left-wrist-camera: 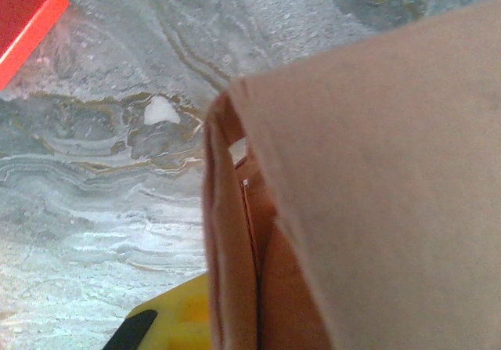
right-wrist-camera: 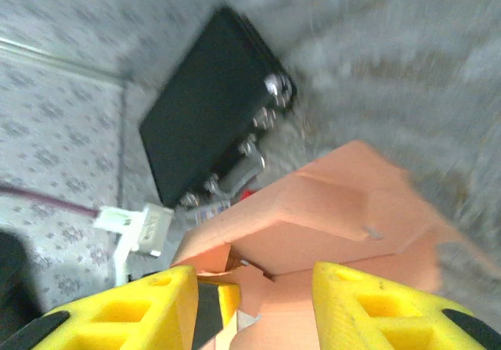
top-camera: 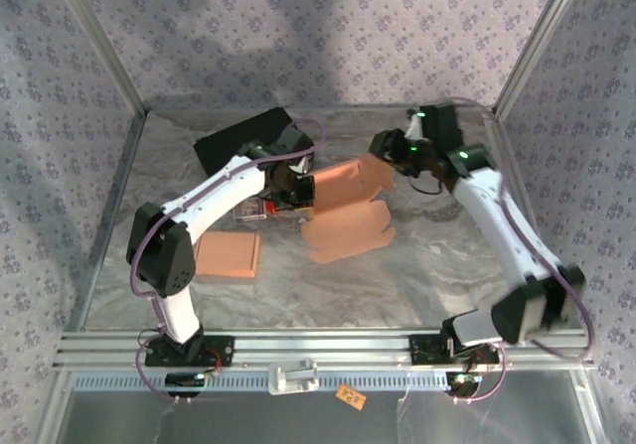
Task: Fold the paper box
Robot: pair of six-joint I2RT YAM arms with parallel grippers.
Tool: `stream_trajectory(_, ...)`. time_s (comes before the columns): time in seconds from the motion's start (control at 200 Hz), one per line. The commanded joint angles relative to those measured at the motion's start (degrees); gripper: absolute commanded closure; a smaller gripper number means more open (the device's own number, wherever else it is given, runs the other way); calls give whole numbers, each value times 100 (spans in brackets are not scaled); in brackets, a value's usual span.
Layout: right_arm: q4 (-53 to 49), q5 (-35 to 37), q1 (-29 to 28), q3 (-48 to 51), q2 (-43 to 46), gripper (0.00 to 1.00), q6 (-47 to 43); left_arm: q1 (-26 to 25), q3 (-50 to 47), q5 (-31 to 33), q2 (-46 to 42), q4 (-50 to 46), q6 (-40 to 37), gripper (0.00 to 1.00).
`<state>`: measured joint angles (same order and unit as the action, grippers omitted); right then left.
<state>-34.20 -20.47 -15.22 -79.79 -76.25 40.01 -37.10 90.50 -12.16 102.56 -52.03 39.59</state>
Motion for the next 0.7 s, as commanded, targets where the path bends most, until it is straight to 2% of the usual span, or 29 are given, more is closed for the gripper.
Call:
stream_trajectory(0.0,457,-586,684,561,628,59,-826,248,330,-1030,74,86,-756,100)
stream_trajectory(0.03,524,-771,848,677,719,59,-921,316,386,-1200,98,71,-886,100)
stream_trajectory(0.11,390,-493,941,822,892,61,-1365,479,547,-1559,190,32,-1148,100)
stream_trajectory(0.295,609,-605,1069,1444,990,62,-1691,675,902,-2028,513,-251,-1773,100)
stream_trajectory(0.535,923,-1516,1195,1526,807,58,-2244,814,902,-2219,615,-356,-2086,100)
stream_trajectory(0.695,841,-1480,1276,1665,708,57,-2603,832,831,-2377,589,-366,-2131,100)
